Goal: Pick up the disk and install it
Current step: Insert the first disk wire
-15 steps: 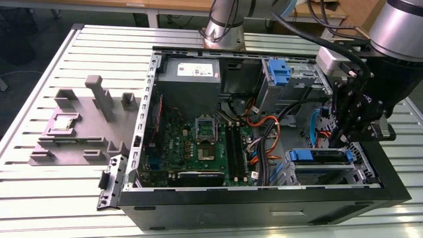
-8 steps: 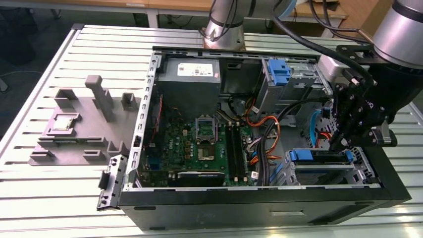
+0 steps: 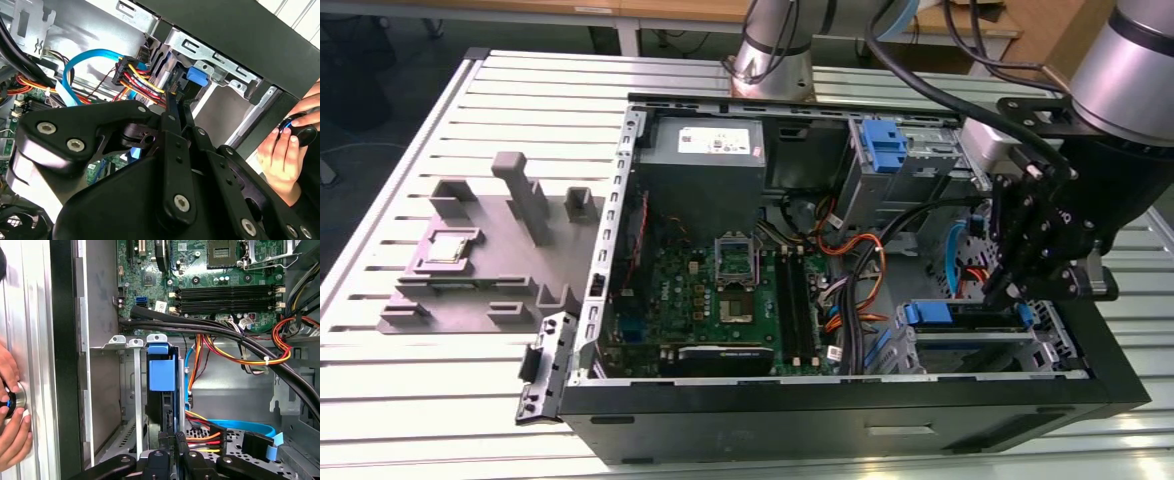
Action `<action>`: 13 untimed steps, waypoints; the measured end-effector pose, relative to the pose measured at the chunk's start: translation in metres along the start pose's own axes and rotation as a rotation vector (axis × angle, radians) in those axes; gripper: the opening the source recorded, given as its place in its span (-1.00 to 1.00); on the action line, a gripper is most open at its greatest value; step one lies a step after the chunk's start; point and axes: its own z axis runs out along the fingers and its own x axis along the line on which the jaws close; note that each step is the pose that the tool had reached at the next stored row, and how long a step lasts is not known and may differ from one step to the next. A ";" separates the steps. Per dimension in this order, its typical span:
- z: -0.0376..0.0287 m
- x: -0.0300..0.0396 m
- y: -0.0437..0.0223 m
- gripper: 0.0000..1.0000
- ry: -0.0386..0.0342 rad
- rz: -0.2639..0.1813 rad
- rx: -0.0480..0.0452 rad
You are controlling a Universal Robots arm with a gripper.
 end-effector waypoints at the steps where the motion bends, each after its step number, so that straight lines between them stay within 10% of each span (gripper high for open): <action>1: 0.0003 0.0000 0.0000 -0.66 -0.0002 0.000 -0.0001; 13: 0.0036 -0.0005 -0.0007 -0.66 -0.0002 0.000 -0.0017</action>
